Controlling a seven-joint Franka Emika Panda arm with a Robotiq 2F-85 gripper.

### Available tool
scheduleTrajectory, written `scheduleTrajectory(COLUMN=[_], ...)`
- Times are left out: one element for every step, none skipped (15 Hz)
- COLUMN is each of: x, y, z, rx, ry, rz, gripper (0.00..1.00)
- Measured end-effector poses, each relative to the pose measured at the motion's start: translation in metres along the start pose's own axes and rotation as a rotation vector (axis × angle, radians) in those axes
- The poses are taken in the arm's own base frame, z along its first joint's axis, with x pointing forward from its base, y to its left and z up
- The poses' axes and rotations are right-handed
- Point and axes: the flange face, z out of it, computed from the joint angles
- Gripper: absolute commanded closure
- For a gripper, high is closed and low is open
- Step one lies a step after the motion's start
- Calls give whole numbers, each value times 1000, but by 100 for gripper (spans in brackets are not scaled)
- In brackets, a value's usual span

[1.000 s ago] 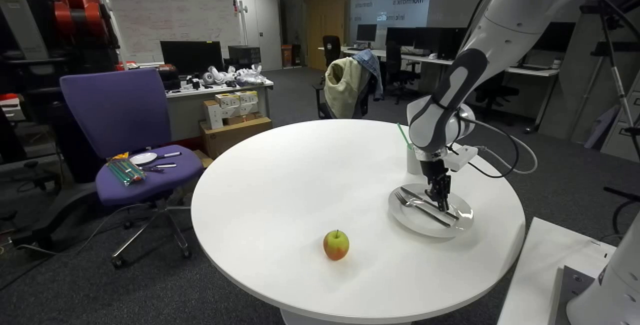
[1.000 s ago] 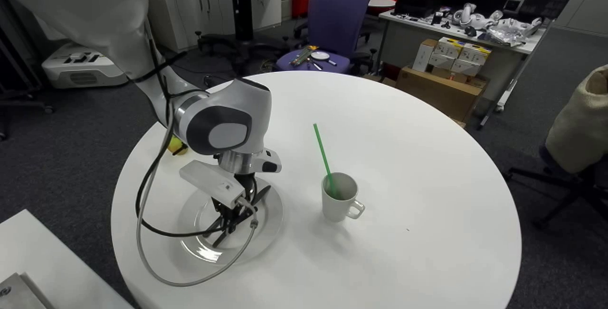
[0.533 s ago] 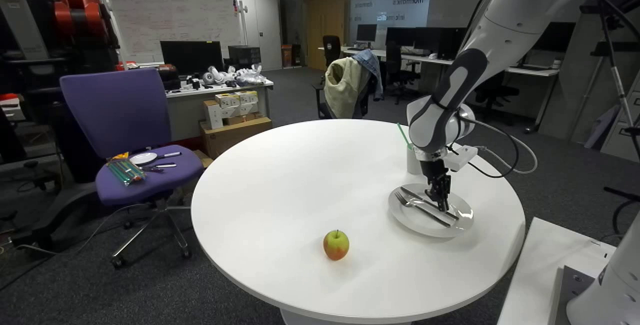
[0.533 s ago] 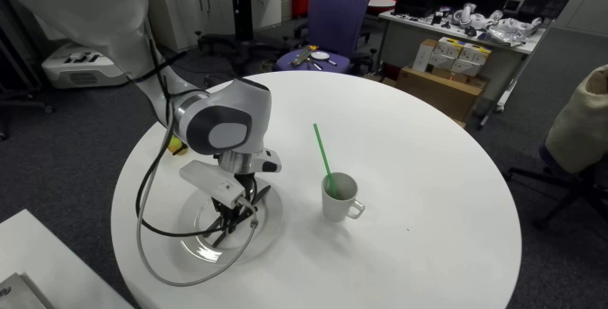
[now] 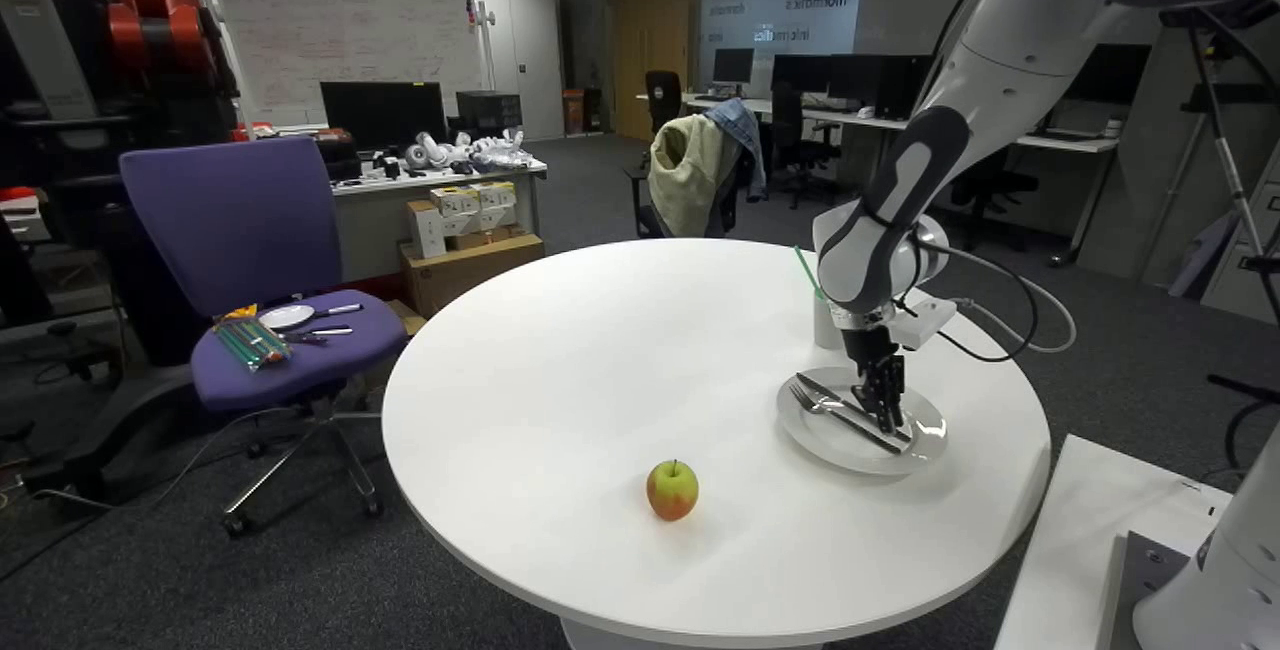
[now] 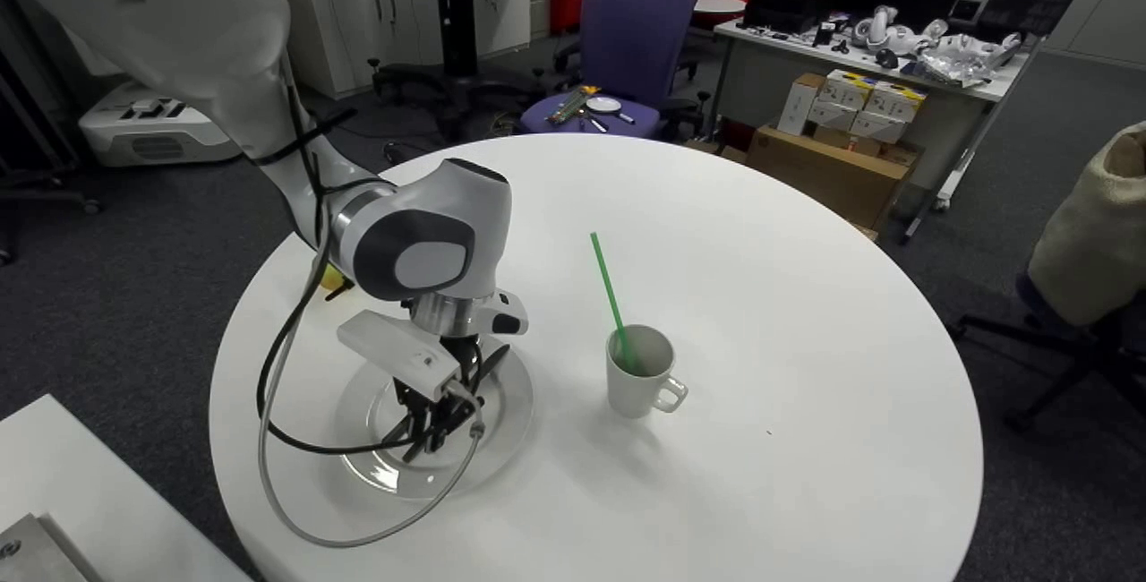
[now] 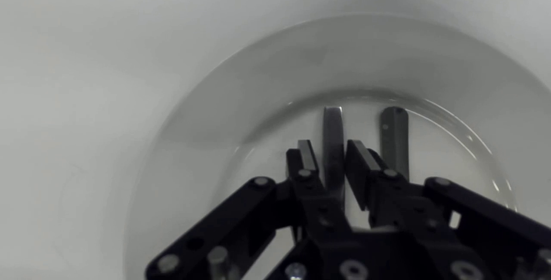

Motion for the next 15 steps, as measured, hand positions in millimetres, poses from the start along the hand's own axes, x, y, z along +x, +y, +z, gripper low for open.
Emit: scheduleTrajectory(x=[0,1,1,1,1,1,1,2,2,2,2,2,2,2,2], y=[0,0,0,0,1,1,1,1,1,1,1,1,1,1,1], z=[-1,-1,-1,-1,-2,-2,-2,-2,-3,-3,-3,-3,-3,-3,-3], rx=[0,-1,0,0,-1,-1,-1,-1,-1,-2,-2,-3,-4,-5,-6], ry=[1,1,0,0,0,1,1,2,3,4,4,4,4,3,3], rz=[0,0,0,0,0,0,0,0,0,0,0,0,-1,-3,-4], gripper=[100,98,97,97,97,97,97,97,97,97,97,97,97,97,97])
